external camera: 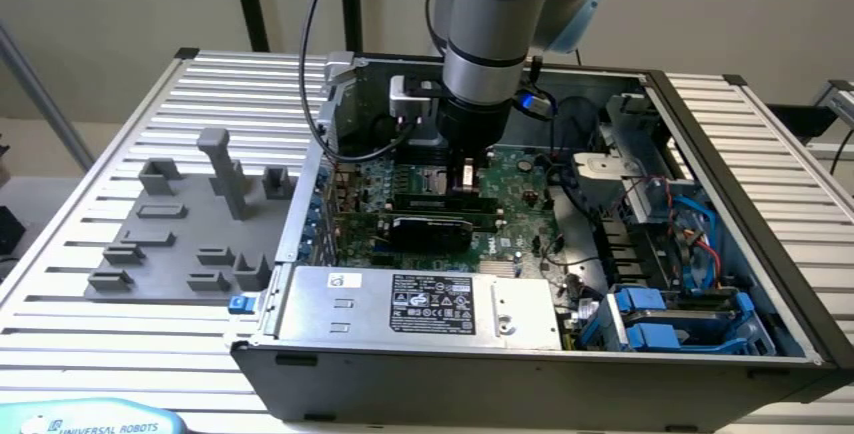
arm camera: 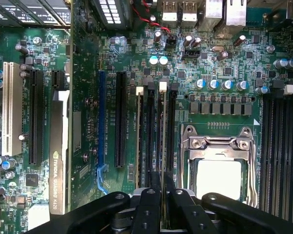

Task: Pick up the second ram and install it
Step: 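Insert the second ram into the second slot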

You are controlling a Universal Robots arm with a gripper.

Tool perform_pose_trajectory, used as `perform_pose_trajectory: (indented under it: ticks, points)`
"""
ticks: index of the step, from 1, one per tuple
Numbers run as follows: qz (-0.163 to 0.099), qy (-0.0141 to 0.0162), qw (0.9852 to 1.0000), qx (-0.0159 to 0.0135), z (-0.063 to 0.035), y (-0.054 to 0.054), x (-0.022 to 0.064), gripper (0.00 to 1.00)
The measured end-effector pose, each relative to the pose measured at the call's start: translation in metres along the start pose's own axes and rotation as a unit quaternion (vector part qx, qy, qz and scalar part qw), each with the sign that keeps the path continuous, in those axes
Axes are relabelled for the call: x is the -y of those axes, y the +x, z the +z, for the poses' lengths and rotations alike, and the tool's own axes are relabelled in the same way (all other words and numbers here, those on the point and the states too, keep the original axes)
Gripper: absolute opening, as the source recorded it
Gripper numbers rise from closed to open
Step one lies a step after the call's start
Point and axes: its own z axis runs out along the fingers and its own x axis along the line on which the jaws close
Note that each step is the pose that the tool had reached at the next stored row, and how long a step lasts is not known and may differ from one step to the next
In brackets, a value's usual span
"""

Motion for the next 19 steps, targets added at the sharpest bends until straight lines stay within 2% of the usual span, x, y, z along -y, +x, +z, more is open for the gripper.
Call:
perform_pose_trajectory:
  ticks: [15, 18, 19]
  points:
    - [0.002, -0.0001, 1.0000, 0.0000, 0.0023, -0.0005, -0.0010, 0.14]
    - [0.002, 0.0000, 1.0000, 0.0000, 0.0023, -0.0005, -0.0010, 0.16]
    - [0.002, 0.0000, 1.0000, 0.0001, 0.0022, -0.0005, -0.0010, 0.22]
